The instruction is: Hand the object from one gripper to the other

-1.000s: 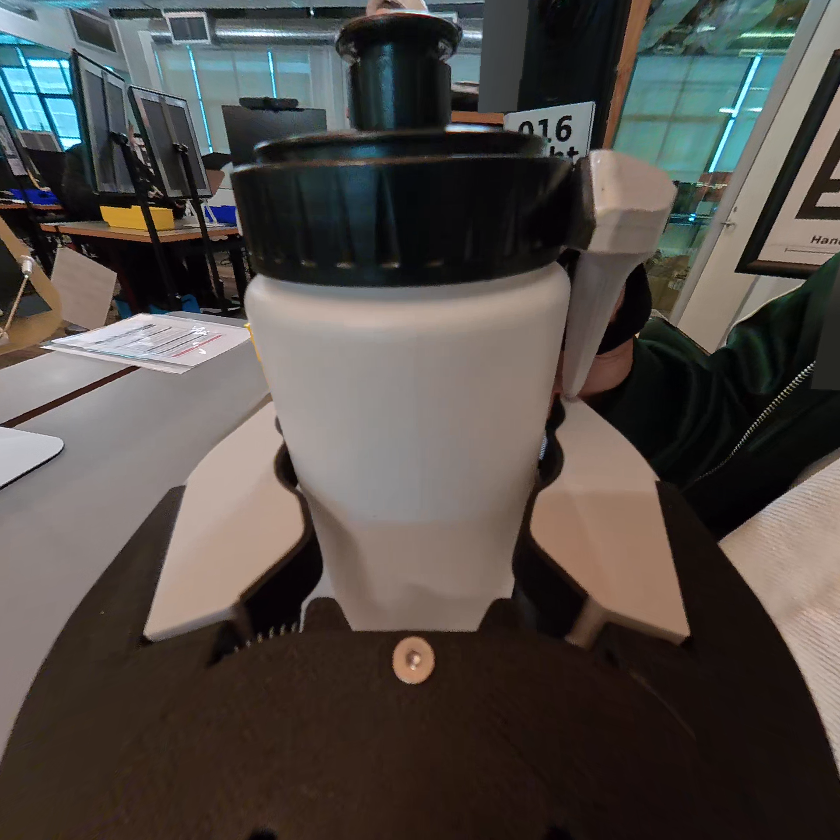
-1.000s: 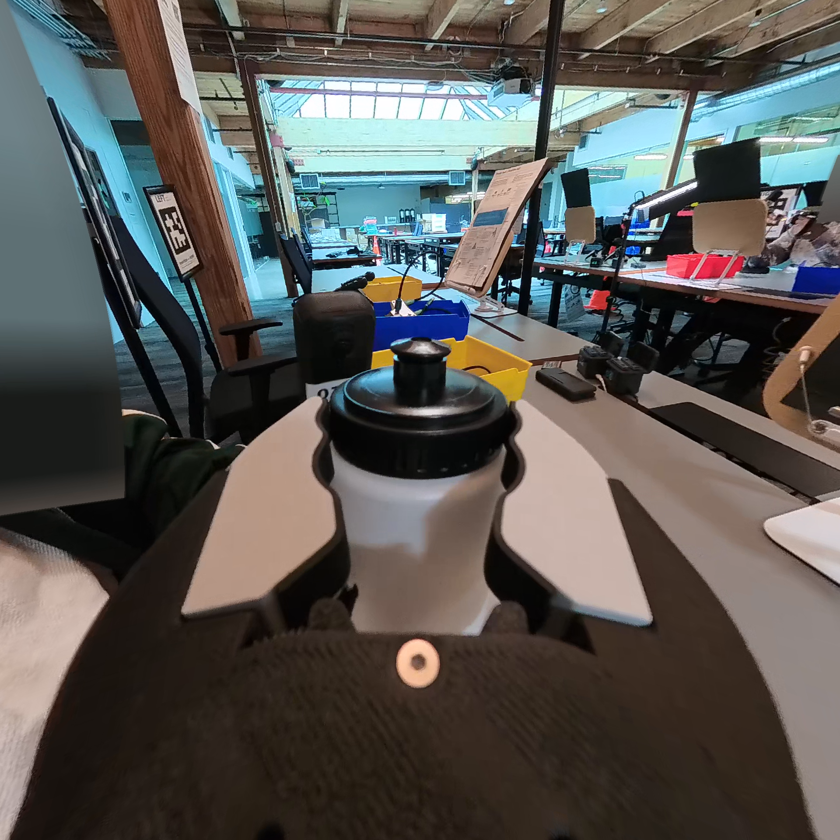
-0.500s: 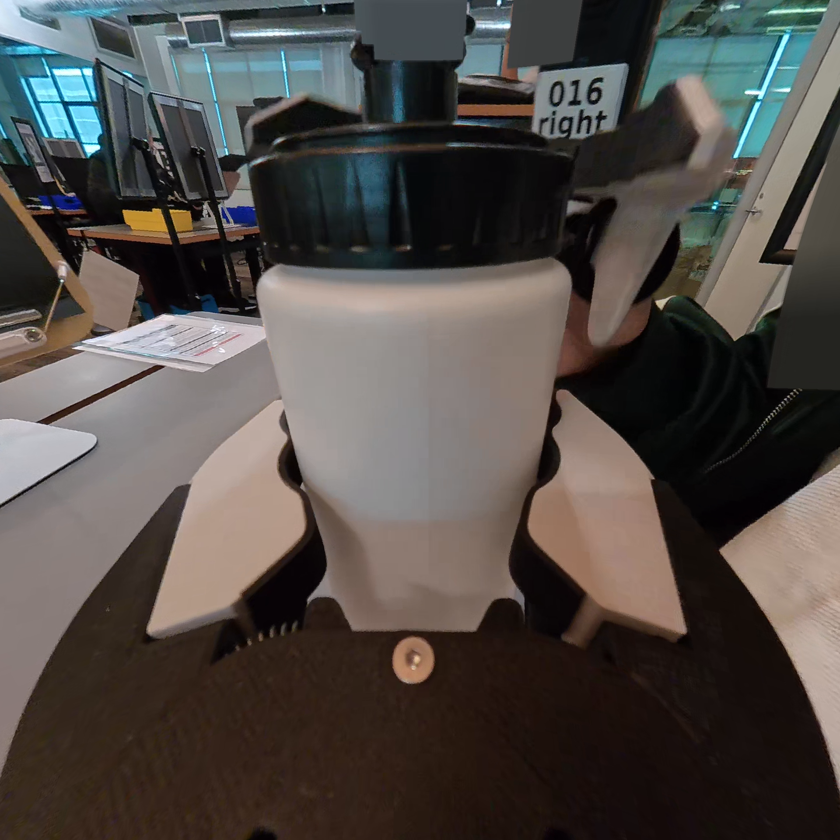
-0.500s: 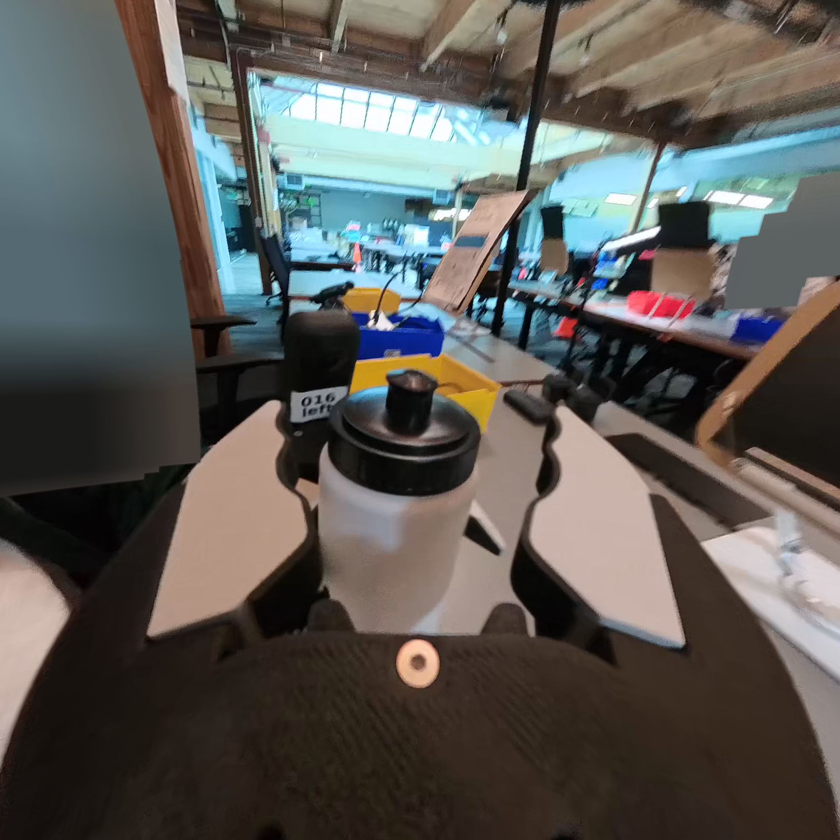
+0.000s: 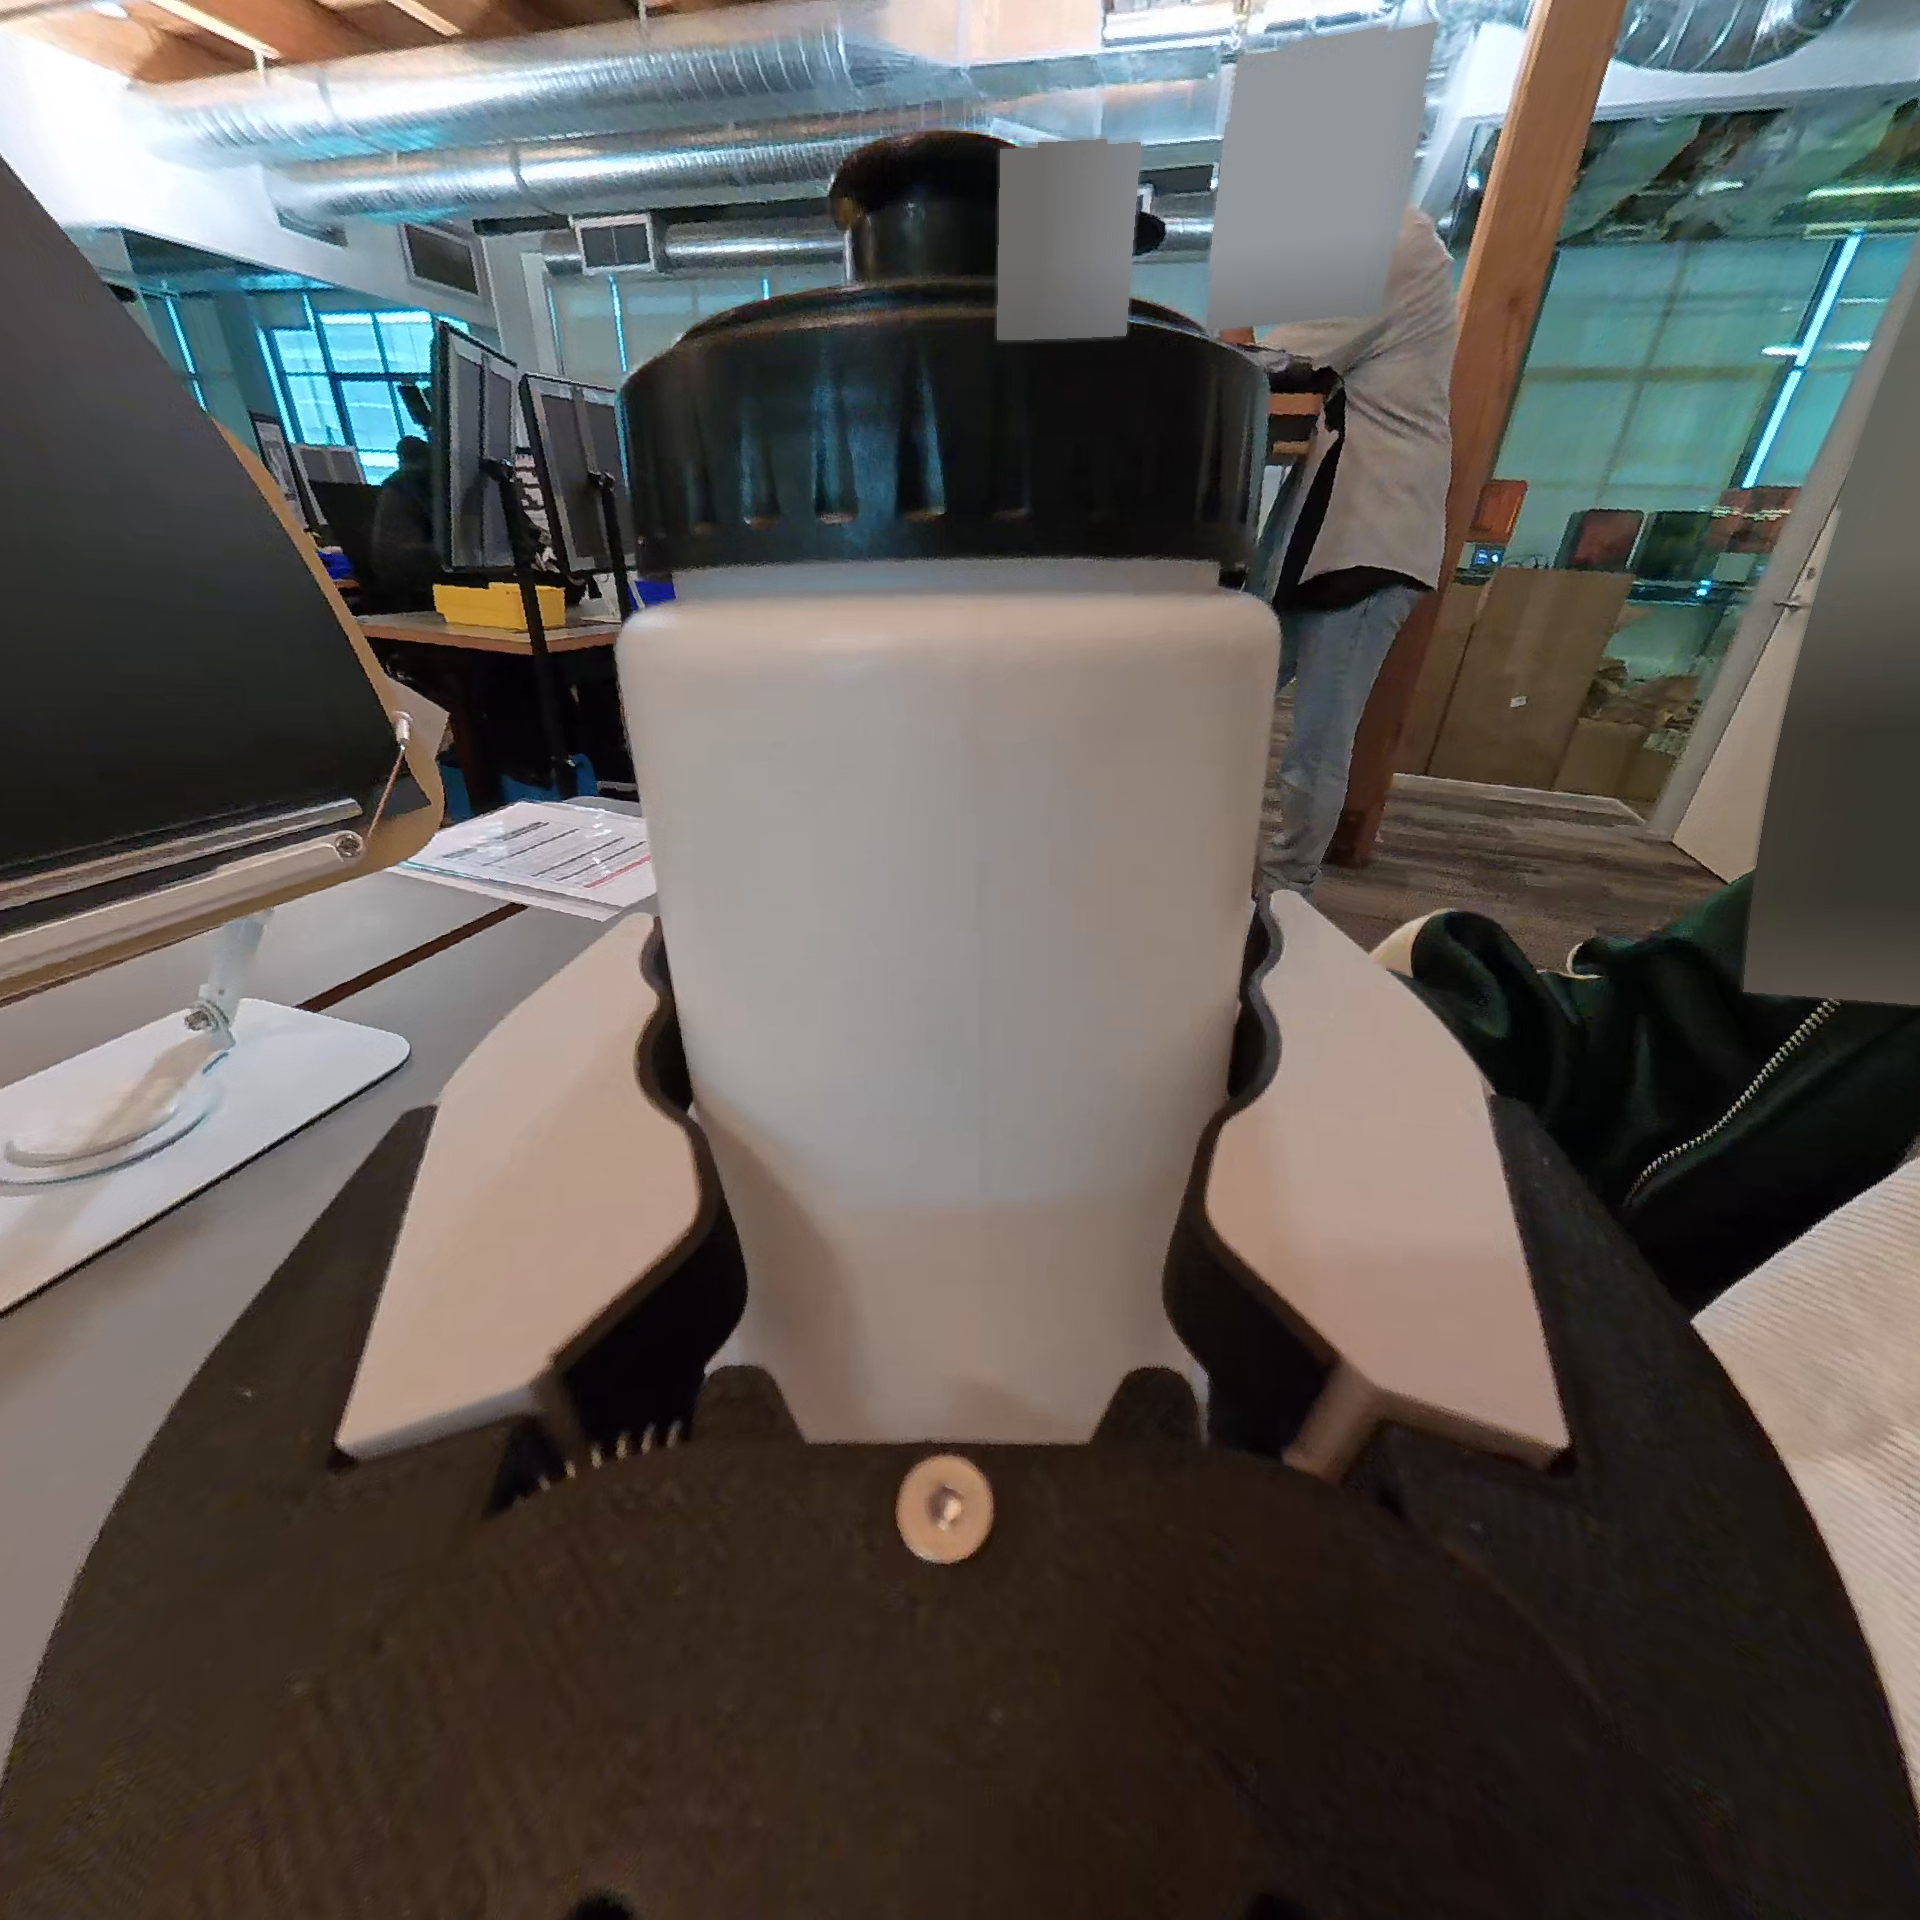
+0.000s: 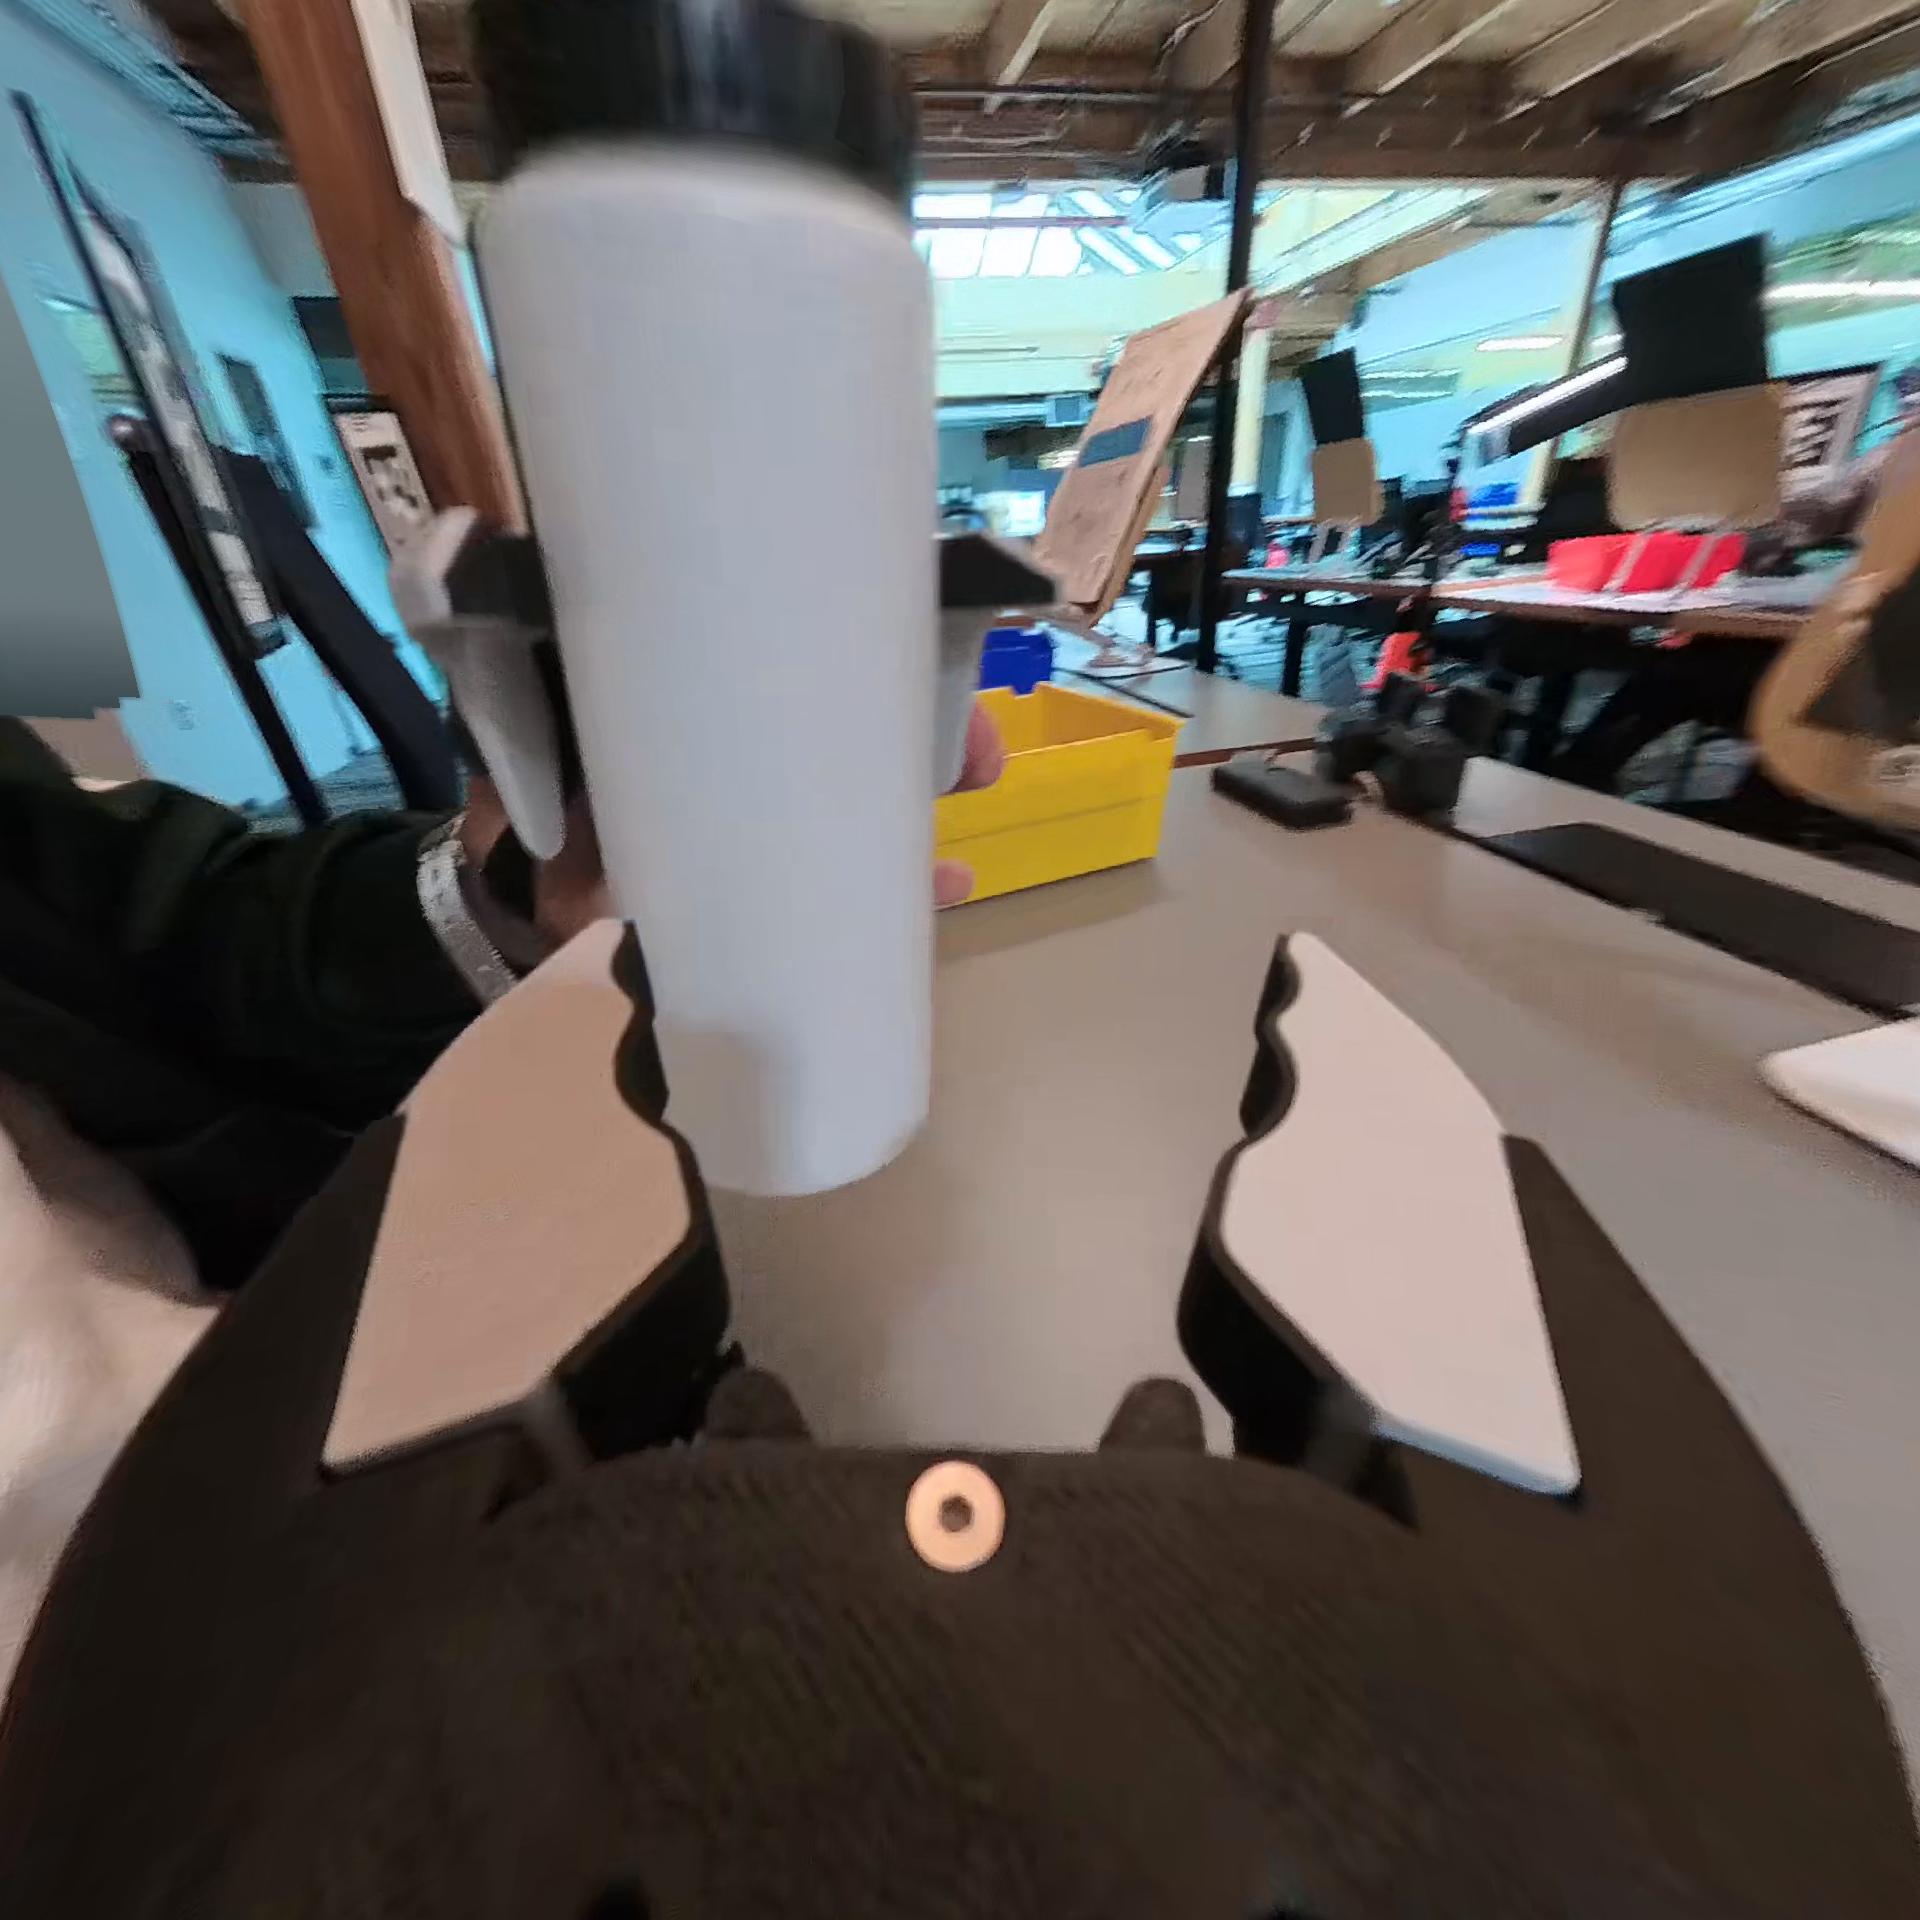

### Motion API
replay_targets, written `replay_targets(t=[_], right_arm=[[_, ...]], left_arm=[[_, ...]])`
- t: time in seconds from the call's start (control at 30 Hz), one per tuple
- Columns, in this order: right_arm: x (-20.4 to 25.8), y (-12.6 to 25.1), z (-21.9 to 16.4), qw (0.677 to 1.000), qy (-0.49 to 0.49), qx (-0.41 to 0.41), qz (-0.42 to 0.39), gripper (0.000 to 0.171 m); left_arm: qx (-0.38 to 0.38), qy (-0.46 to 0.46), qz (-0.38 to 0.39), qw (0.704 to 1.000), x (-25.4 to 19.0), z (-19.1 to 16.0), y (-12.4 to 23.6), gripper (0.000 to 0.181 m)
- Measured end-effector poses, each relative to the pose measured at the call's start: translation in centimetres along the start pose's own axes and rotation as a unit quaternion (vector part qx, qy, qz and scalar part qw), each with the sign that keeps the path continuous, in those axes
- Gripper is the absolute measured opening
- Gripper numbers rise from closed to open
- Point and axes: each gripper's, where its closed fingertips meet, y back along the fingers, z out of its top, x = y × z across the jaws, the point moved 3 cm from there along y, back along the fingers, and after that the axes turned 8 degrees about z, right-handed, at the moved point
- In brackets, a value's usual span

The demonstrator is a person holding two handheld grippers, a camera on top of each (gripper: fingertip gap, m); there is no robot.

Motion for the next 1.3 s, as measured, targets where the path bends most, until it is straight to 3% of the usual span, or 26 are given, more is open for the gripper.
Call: replay_targets(t=[0.3,0.7,1.03,1.2,1.3], right_arm=[[3.7,-4.1,-2.6,0.997,-0.027,0.018,0.067,0.103],[4.9,-5.3,-4.5,0.994,-0.038,0.046,0.089,0.097],[4.9,-5.0,-3.7,0.995,-0.035,0.027,0.09,0.092],[4.8,-4.7,-2.9,0.995,-0.043,-0.001,0.088,0.091],[4.7,-4.5,-2.5,0.995,-0.045,-0.013,0.085,0.091]], left_arm=[[-0.01,0.01,-0.012,1.0,-0.5,0.1,-0.2,0.102],[-0.02,0.013,-0.027,0.999,-2.1,0.1,-0.9,0.102],[-0.044,0.022,-0.027,0.998,-2.3,0.8,-0.7,0.102],[-0.042,0.02,-0.015,0.999,-2.2,1.2,-1.0,0.124],[-0.04,0.015,-0.013,0.999,-2.3,1.4,-1.0,0.127]])
